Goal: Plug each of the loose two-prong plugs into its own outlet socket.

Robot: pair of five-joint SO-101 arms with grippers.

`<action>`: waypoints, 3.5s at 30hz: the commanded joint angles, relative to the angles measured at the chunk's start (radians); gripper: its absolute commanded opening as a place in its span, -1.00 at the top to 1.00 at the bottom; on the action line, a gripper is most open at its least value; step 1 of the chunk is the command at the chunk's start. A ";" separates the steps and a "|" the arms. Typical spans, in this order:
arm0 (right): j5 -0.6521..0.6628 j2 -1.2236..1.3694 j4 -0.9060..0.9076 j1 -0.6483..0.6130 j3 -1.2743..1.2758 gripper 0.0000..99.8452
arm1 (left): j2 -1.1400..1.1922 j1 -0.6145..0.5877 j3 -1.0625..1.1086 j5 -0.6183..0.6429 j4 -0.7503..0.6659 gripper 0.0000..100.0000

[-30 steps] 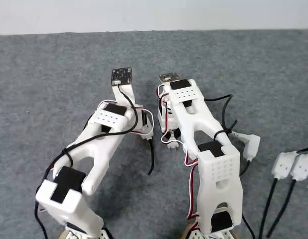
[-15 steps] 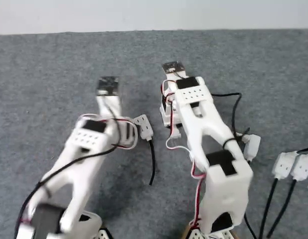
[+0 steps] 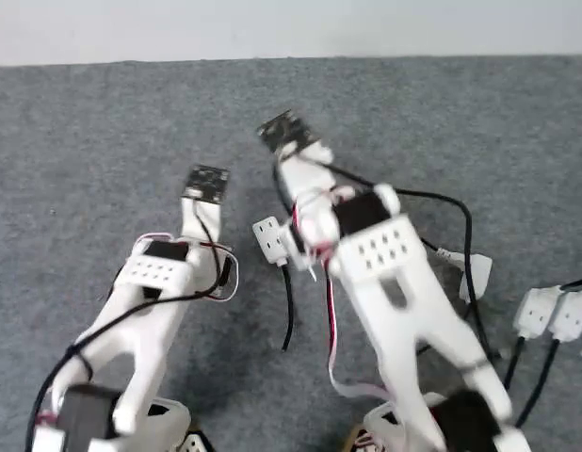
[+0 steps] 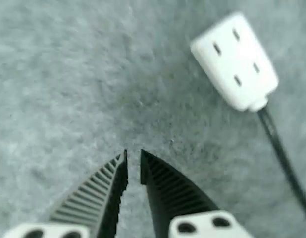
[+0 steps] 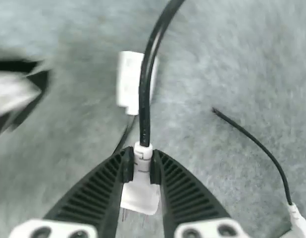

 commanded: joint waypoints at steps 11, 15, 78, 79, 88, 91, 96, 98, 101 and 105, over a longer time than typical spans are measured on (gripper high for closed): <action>0.074 -0.255 -0.113 -0.084 0.218 0.98 | 0.014 0.071 -0.053 -0.396 0.133 0.96; 0.074 -0.228 -0.133 -0.084 0.224 0.98 | -0.103 0.115 0.050 -0.460 0.115 0.96; 0.215 0.460 -0.734 0.036 0.130 0.98 | -0.416 -0.066 0.295 -0.437 -0.037 0.95; 0.206 0.458 -0.736 0.038 0.129 0.98 | -0.416 -0.066 0.295 -0.437 -0.037 0.95; 0.147 0.447 -0.714 0.039 0.083 0.98 | -0.416 -0.064 0.295 -0.439 -0.037 0.95; 0.150 0.530 -0.664 0.042 0.057 0.98 | -0.416 -0.064 0.295 -0.439 -0.037 0.95; 0.152 0.615 -0.558 0.042 -0.052 0.98 | -0.416 -0.068 0.295 -0.439 -0.037 0.95; 0.152 0.631 -0.518 0.042 -0.083 0.98 | -0.416 -0.068 0.295 -0.439 -0.037 0.95; 0.149 0.641 -0.432 0.042 -0.107 0.98 | -0.416 -0.068 0.295 -0.439 -0.037 0.95; 0.146 0.645 -0.348 0.042 -0.106 0.98 | -0.416 -0.068 0.295 -0.439 -0.037 0.95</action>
